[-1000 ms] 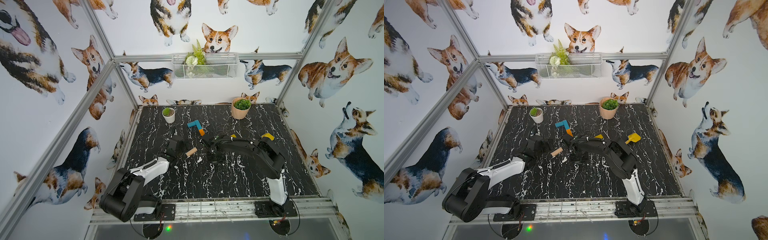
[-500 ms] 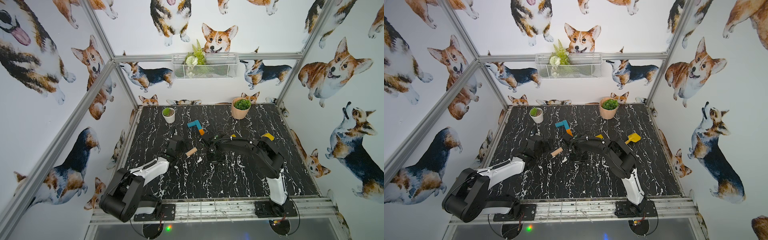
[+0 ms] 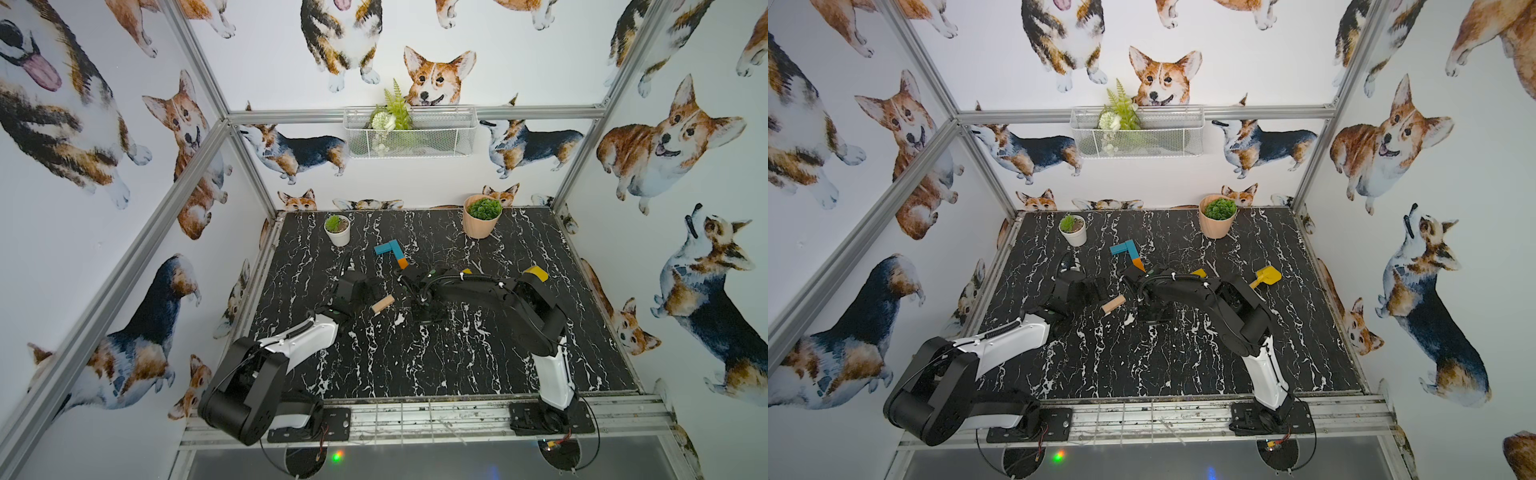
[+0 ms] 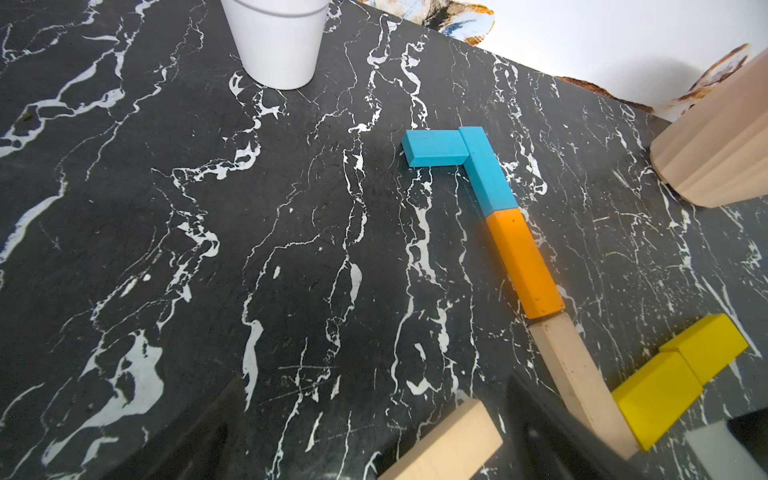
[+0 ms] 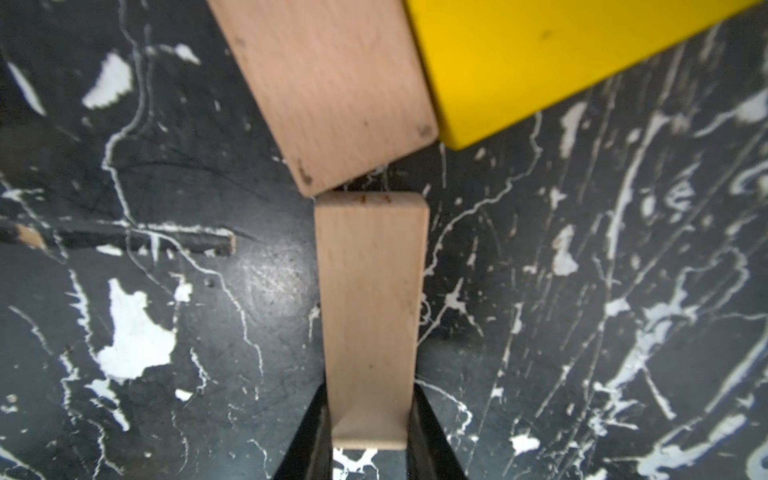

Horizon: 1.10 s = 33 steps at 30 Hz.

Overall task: Assemble a giraffe with building blocks
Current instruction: Assemble the building block at the center of the board, then pick up the building block from the center of the board.

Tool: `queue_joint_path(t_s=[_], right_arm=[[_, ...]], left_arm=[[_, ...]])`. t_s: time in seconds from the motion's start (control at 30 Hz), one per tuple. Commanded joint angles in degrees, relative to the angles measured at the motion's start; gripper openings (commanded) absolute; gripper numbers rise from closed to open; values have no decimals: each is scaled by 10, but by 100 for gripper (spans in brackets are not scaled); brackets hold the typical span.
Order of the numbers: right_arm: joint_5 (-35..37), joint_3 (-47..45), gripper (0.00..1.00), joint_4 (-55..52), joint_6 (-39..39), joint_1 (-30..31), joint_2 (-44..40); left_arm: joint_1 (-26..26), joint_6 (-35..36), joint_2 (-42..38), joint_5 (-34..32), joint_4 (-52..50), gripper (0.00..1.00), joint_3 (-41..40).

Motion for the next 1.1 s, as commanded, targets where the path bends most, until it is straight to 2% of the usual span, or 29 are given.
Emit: queue_joint_path(t_s=[0.0, 0.07, 0.17, 0.4, 0.53, 0.67, 0.77, 0.83, 1.07], right_arm=[[-2, 2, 17, 10, 1, 1, 6], [-1, 2, 21, 7, 5, 1, 4], [4, 2, 38, 4, 9, 1, -2], [32, 7, 60, -21, 0, 1, -39], [38, 1, 62, -24, 9, 2, -77], [27, 13, 62, -8, 20, 10, -76], [18, 57, 62, -6, 32, 22, -34], [18, 101, 62, -10, 39, 33, -1], [59, 241, 62, -52, 90, 51, 100]], left_arm=[[0, -2, -3, -1, 16, 100, -3], [0, -2, -3, 0, 16, 100, -2], [0, -1, -3, 0, 15, 100, -1], [0, -2, -12, -6, 17, 100, -7], [0, -25, -24, -41, 8, 100, -14], [5, -79, -42, -143, -80, 100, -2], [16, -170, -60, -224, -179, 100, 8], [26, -188, -77, -236, -187, 100, -3], [27, -188, -115, -251, -145, 100, -45]])
